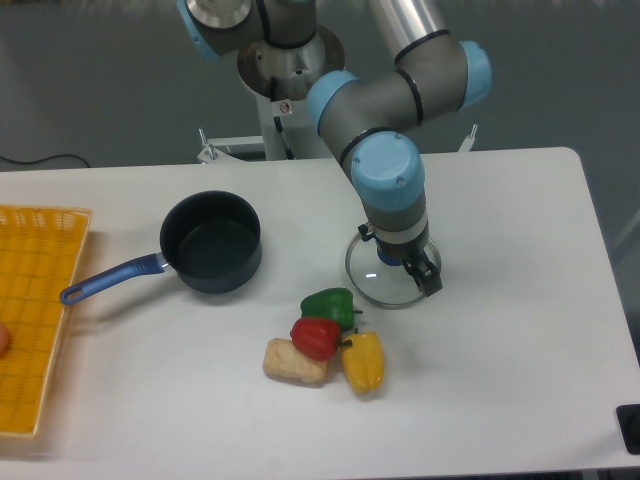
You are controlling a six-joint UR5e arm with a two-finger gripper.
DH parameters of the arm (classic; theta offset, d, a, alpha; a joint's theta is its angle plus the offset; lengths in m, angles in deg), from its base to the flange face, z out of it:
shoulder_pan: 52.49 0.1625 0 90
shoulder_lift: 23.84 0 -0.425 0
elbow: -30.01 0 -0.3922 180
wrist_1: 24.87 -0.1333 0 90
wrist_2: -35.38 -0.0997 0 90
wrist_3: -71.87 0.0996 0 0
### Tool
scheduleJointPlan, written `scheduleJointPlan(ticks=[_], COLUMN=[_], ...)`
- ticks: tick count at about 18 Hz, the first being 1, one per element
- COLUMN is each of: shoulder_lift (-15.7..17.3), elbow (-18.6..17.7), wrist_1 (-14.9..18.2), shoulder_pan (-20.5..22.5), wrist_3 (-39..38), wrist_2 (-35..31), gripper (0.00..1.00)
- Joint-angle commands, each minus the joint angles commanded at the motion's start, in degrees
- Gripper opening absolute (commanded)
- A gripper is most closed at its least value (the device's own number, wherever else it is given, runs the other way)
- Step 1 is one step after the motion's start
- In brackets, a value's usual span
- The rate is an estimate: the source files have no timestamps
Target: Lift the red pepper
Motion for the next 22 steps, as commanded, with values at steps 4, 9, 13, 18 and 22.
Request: scheduleJointPlan(ticks=[4, 9, 13, 18, 22], shoulder_lift=[0.1, 2.3, 2.7, 2.2, 1.7], elbow=[0.9, -1.1, -1.2, -1.3, -1.1], wrist_1=[0.1, -0.1, -0.4, -4.8, -4.8], shoulder_pan=[0.1, 1.0, 0.6, -1.4, -3.3], wrist_3=[-0.1, -1.7, -6.8, -15.9, -13.2], wrist_2=[1.8, 4.8, 12.9, 11.6, 11.1], gripper=[1.0, 1.0, 1.0, 1.0, 1.0])
